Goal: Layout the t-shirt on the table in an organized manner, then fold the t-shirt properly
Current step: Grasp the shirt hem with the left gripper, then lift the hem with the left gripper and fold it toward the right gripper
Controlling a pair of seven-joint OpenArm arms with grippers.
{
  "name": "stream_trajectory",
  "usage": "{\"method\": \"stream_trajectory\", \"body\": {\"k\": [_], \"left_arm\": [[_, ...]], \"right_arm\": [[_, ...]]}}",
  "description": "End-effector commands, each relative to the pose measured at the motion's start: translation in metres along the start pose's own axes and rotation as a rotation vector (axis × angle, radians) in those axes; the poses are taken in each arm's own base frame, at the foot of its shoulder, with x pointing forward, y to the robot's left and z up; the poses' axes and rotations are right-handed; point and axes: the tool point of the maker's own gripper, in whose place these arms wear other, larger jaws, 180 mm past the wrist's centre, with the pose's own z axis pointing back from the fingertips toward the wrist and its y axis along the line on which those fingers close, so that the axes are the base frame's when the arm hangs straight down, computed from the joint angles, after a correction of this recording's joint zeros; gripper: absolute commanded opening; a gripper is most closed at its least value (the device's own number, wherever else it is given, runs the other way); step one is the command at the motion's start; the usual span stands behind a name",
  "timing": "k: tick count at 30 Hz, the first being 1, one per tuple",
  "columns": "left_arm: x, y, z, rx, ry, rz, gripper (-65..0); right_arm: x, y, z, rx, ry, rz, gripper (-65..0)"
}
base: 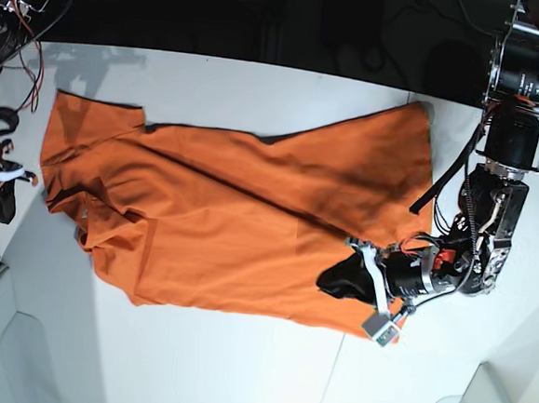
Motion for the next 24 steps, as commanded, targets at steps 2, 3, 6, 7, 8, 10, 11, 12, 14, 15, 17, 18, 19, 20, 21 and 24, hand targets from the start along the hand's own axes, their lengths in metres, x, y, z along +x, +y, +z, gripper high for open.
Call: {"method": "stream_trajectory", "body": {"k": [2,3,6,7,8,10,11,12,14,15,17,18,19,20,21,24], "left_arm": [[0.02,-0.031,-0.005,-0.063,-0.072,-0.045,-44.6],[0.02,-0.047,-0.011,-0.094,-0.086,-0.045,-44.5],[0.01,-0.094,-0.036,-0.193,-0.107,0.005,-44.5],[0.004,-0.108,-0.045,-0.216,-0.105,0.02,-44.5],[-0.002,-0.122,-0.056,-0.234,-0.102,0.028,-44.6],[-0.012,-0.151,-0.076,-0.261,-0.101,0.024,-44.6],[-0.017,-0.164,-0.086,-0.274,-0.098,0.016,-44.6],[-0.021,-0.178,-0.095,-0.288,-0.093,0.003,-44.6],[-0.03,-0.2,-0.111,-0.309,-0.072,-0.037,-44.6],[-0.034,-0.209,-0.119,-0.315,-0.06,-0.054,-44.6],[-0.045,-0.22,-0.134,-0.3,-0.023,-0.048,-44.7],[-0.053,-0.228,-0.14,-0.306,0.003,-0.045,-45.1],[-0.061,-0.235,-0.145,-0.318,0.029,-0.045,-45.7],[-0.07,-0.241,-0.148,-0.328,0.056,-0.048,-45.7],[-0.079,-0.244,-0.151,-0.333,0.083,-0.051,-45.7],[-0.103,-0.237,-0.155,-0.309,0.156,-0.059,-45.7]], "right_arm": [[0.025,-0.008,-0.018,-0.001,-0.058,-0.041,-65.0],[0.026,-0.011,-0.028,0.002,-0.056,-0.072,-65.0],[0.029,-0.014,-0.055,0.026,-0.055,-0.153,-65.0],[0.03,-0.013,-0.063,0.035,-0.053,-0.178,-65.0],[0.032,-0.012,-0.07,0.047,-0.049,-0.199,-65.0],[0.032,-0.002,-0.083,0.094,-0.032,-0.209,-65.0],[0.032,0.003,-0.09,0.11,-0.021,-0.212,-65.0],[0.029,0.01,-0.096,0.124,-0.003,-0.211,-65.0],[0.024,0.026,-0.109,0.155,0.038,-0.182,-65.0],[0.02,0.035,-0.114,0.174,0.063,-0.16,-65.0],[0.012,0.056,-0.122,0.209,0.113,-0.086,-65.0],[0.006,0.065,-0.125,0.227,0.141,-0.043,-65.0],[-0.002,0.074,-0.127,0.24,0.173,0.003,-65.0],[-0.011,0.082,-0.129,0.252,0.207,0.051,-65.0],[-0.02,0.088,-0.13,0.261,0.239,0.096,-65.0],[-0.048,0.098,-0.131,0.274,0.334,0.219,-65.0]]}}
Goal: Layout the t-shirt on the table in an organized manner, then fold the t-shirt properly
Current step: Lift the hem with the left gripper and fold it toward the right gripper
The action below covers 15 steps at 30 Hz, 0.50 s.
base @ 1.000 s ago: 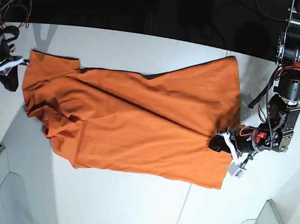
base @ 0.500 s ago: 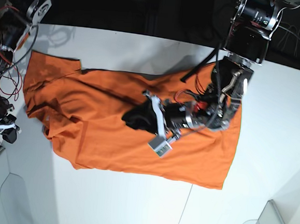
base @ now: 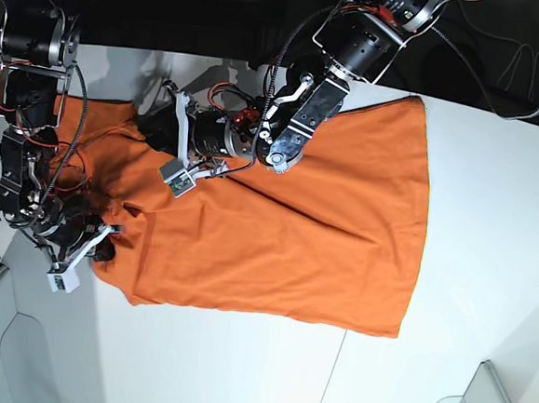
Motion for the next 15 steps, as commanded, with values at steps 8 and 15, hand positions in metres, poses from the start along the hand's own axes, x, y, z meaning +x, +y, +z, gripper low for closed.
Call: {"method": "stream_trajectory", "body": {"k": [8,15], "left_arm": [[-0.042,0.074,0.047,0.179,0.107,0.077,-45.7],[-0.078,0.107,0.099,0.195,0.149,0.094,-45.6]], "right_arm": [[0.003,-0.021,0.008,-0.061,0.016,0.064,-65.0],[-0.006,-0.047,0.024,-0.096,0.011,0.033,-65.0]]}}
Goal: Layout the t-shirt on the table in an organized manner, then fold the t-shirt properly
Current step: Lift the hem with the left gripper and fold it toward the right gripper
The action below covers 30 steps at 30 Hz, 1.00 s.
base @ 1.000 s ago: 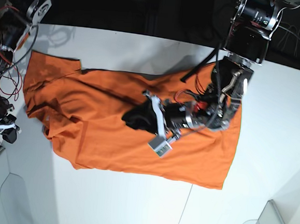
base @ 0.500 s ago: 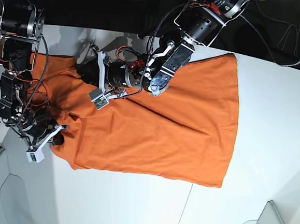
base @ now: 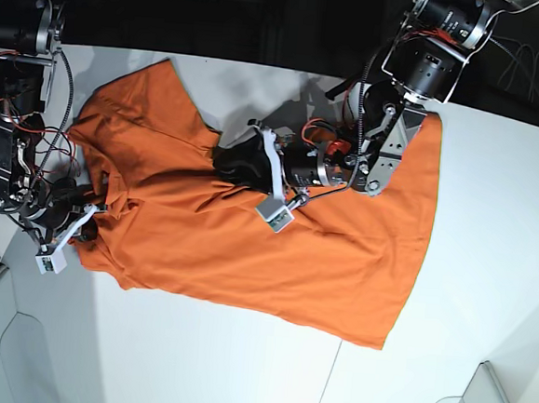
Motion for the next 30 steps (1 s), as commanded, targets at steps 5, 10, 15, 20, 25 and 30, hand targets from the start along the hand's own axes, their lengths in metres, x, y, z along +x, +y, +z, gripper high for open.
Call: {"method": "stream_trajectory", "body": {"k": [5,10,15,20,25,30], "left_arm": [[-0.044,0.037,0.028,0.118,0.174,0.0,-45.6],[-0.043,0.035,0.031,0.098,0.167,0.044,-45.6],[-0.024,0.014,0.031,0.023,0.148,0.072,-45.6],[0.006,-0.019,0.035,-0.075,0.113,0.039,-45.6],[0.037,-0.042,0.042,-0.128,0.046,-0.024,-45.4],[0.057,-0.071,0.05,-0.229,0.007,-0.034,-37.8]], "right_arm": [[0.035,-0.045,0.025,-0.092,-0.134,-0.066,-65.0],[0.055,-0.071,0.045,-0.122,-0.276,-0.198,-65.0],[0.068,-0.087,0.064,-0.11,-0.397,-0.331,-65.0],[0.067,-0.104,0.076,-0.139,-0.439,-0.39,-49.8],[0.06,-0.126,0.079,-0.269,-0.436,-0.441,-43.3],[0.054,-0.126,0.072,-0.305,-0.395,-0.419,-43.3]]}}
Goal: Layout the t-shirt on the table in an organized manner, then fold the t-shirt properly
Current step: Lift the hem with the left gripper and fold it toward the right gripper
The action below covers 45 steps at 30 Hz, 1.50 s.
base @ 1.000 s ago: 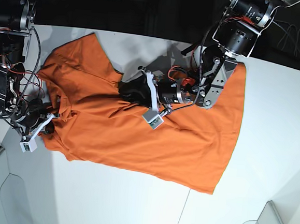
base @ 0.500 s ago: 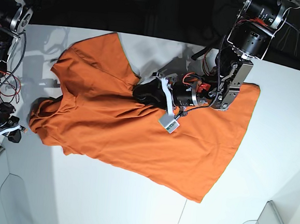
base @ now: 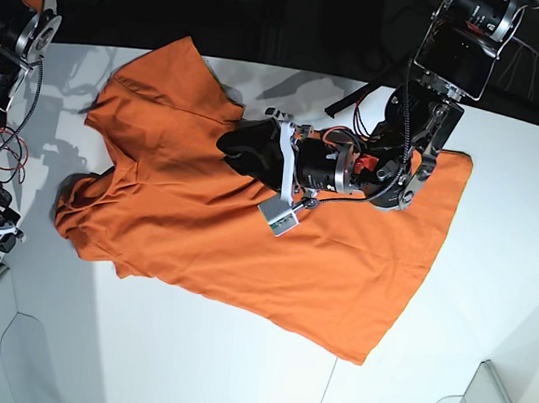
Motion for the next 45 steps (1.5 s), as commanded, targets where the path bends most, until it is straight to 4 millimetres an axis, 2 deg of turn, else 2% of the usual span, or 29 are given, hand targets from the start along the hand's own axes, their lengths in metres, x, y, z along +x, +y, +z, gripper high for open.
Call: {"method": "stream_trajectory", "body": {"k": [1,2,6,11,14,15,16,19,20,23,25,31,34,37,38,41,42,45], "left_arm": [[0.021,-0.007,0.004,-0.024,-0.059,-0.03,-37.8],[0.024,-0.008,0.003,-0.029,-0.067,-0.031,-37.8],[0.03,-0.012,-0.001,-0.039,-0.092,-0.033,-37.8],[0.032,-0.017,-0.006,-0.05,-0.1,-0.031,-37.8],[0.03,-0.015,-0.006,-0.039,-0.089,-0.037,-37.9],[0.029,-0.013,-0.006,-0.031,-0.083,-0.042,-37.9],[0.028,-0.012,-0.006,-0.025,-0.077,-0.046,-37.9],[0.027,-0.01,-0.005,-0.015,-0.072,-0.05,-37.9],[0.026,-0.01,-0.005,-0.014,-0.071,-0.048,-37.9],[0.025,-0.01,-0.005,-0.012,-0.071,-0.047,-37.9],[0.023,-0.009,-0.006,-0.01,-0.066,-0.046,-37.9],[0.012,-0.009,-0.008,0.0,-0.047,-0.037,-37.9],[0.006,-0.01,-0.009,0.003,-0.053,-0.025,-37.9],[0.002,-0.013,-0.011,-0.003,-0.064,-0.008,-37.9],[0.001,-0.013,-0.011,-0.004,-0.067,-0.003,-37.9],[0.0,-0.015,-0.012,-0.008,-0.083,0.007,-37.9],[0.0,-0.015,-0.012,-0.008,-0.084,0.008,-37.9],[0.001,-0.016,-0.013,-0.011,-0.087,0.008,-37.9]], "right_arm": [[0.026,0.008,0.0,0.026,-0.06,0.023,-43.3],[0.019,0.014,-0.004,0.037,-0.038,0.041,-42.8],[-0.014,0.041,-0.019,0.082,0.033,0.105,-33.7],[-0.051,0.079,-0.034,0.144,0.122,0.12,-33.8],[-0.062,0.097,-0.035,0.191,0.137,0.131,-34.0],[-0.064,0.1,-0.035,0.195,0.141,0.139,-35.2],[-0.064,0.102,-0.036,0.199,0.141,0.143,-39.5],[-0.061,0.115,-0.033,0.263,0.134,0.179,-60.1],[-0.06,0.119,-0.032,0.283,0.129,0.188,-65.0],[-0.051,0.126,-0.028,0.322,0.108,0.232,-65.0],[-0.036,0.128,-0.026,0.326,0.07,0.241,-65.0],[0.039,0.121,-0.009,0.295,-0.1,0.243,-65.0],[0.068,0.111,0.001,0.267,-0.142,0.259,-65.0],[0.084,0.102,0.007,0.246,-0.172,0.281,-65.0],[0.086,0.099,0.007,0.235,-0.174,0.28,-64.4],[0.086,0.093,0.008,0.222,-0.167,0.285,-26.2],[0.083,0.091,0.007,0.211,-0.148,0.28,-18.5],[0.07,0.081,0.004,0.168,-0.064,0.24,-19.4]]}}
